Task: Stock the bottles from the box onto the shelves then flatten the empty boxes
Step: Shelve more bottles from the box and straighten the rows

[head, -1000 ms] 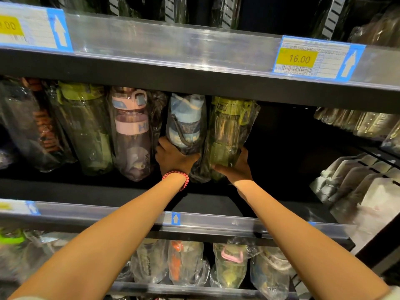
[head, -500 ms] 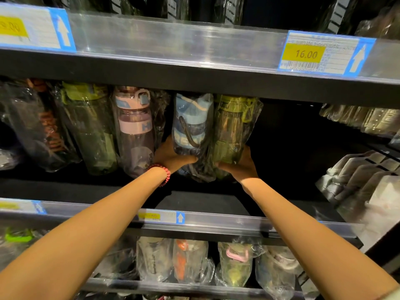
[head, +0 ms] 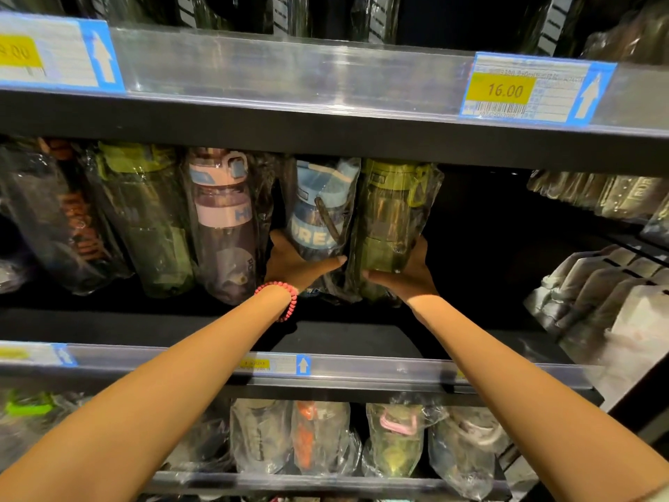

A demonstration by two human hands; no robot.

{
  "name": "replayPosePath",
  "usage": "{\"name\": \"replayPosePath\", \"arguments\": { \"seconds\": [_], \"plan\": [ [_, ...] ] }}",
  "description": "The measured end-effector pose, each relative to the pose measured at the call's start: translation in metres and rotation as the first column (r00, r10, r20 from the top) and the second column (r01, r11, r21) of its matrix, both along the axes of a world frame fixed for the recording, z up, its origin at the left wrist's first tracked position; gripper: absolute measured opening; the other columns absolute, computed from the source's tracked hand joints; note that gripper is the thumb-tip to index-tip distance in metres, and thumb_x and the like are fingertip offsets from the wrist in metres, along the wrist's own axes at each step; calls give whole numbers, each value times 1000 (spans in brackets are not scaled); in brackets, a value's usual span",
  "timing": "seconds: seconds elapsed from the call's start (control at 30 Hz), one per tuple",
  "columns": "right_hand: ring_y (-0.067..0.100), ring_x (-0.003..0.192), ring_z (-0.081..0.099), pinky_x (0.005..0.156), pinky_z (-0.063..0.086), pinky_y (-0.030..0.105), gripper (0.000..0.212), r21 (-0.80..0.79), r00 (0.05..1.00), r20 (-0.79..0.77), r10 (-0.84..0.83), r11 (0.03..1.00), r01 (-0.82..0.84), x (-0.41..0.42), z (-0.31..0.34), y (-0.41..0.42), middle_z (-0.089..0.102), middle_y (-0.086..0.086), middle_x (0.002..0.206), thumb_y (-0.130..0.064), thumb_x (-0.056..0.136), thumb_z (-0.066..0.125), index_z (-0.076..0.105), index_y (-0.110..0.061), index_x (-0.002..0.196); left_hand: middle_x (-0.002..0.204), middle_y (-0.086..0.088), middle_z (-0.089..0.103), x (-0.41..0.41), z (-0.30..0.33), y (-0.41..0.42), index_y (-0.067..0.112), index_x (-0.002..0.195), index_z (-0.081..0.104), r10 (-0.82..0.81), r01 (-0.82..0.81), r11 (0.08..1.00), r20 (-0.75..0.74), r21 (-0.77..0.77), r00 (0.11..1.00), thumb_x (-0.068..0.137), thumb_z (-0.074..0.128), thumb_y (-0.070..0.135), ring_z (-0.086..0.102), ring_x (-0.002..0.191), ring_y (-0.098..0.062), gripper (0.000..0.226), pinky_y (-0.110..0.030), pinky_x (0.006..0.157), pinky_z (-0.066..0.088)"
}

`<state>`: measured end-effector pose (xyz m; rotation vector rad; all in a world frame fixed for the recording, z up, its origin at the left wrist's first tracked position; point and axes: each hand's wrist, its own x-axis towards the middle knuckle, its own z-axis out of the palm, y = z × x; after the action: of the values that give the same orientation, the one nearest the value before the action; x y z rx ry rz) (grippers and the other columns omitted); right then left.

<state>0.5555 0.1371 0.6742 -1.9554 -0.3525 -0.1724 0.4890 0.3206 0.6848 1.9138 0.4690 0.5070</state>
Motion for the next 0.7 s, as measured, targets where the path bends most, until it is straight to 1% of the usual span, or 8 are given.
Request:
{"name": "replayPosePath", "arguments": {
  "seconds": [0.03,0.1,0.17,0.23,0.4,0.53,0.6,0.7],
  "plan": [
    [18,133,34,88,24,8,109,20,1000,6,-5,1000,5,-1,1,2,32,7,148,-15,65,86,14,-12,147,144,-8,35,-1,2,2,10,141,15,-38,38,999,5,12,999,59,87,33,38,131,-26,112,-33,107,34],
    [20,131,39,91,32,14,108,67,999,-24,-24,997,25,-2,-1,5,37,6,144,-16,64,86,16,-14,147,145,-7,36,0,3,10,12,145,11,-133,133,991,-35,-2,990,55,90,27,37,132,-25,121,-35,110,33],
    [25,130,43,95,36,24,105,69,998,-44,-37,997,40,-1,-1,6,42,6,142,-21,63,87,21,-16,144,138,-4,48,1,1,16,16,143,29,-201,202,979,-43,33,979,38,89,39,46,127,-22,122,-36,107,37],
    [25,128,44,93,34,24,99,36,998,-48,-44,998,46,-2,0,5,44,6,140,-21,65,86,25,-15,143,127,-1,60,1,1,15,18,132,50,-216,218,974,-33,70,976,29,82,48,55,118,-18,112,-35,102,43],
    [23,122,48,83,34,16,88,-3,996,0,-95,996,95,-3,6,-2,49,8,133,-14,65,85,33,-10,136,115,1,61,2,4,4,13,124,54,-137,132,990,134,45,981,57,87,15,55,102,-11,75,-22,83,42],
    [23,123,46,72,24,6,84,-48,993,28,-115,992,116,-2,10,-14,48,9,129,-13,68,83,33,-5,135,102,3,67,1,16,-2,19,107,63,-147,157,987,233,-26,961,64,85,17,63,92,-11,49,-23,78,48],
    [26,126,44,73,22,5,84,-57,993,44,-112,992,114,-3,11,-16,45,13,136,-13,70,82,32,-4,136,101,4,69,5,15,0,16,108,65,-117,138,987,225,-80,967,55,87,32,66,91,-12,59,-26,80,53],
    [26,125,43,72,20,4,83,-90,994,47,-99,991,102,-10,13,-15,44,13,136,-13,72,81,30,-3,137,109,4,68,9,3,5,19,119,60,-58,69,995,142,-72,988,32,84,59,64,98,-14,98,-33,90,52]
  ]
}}
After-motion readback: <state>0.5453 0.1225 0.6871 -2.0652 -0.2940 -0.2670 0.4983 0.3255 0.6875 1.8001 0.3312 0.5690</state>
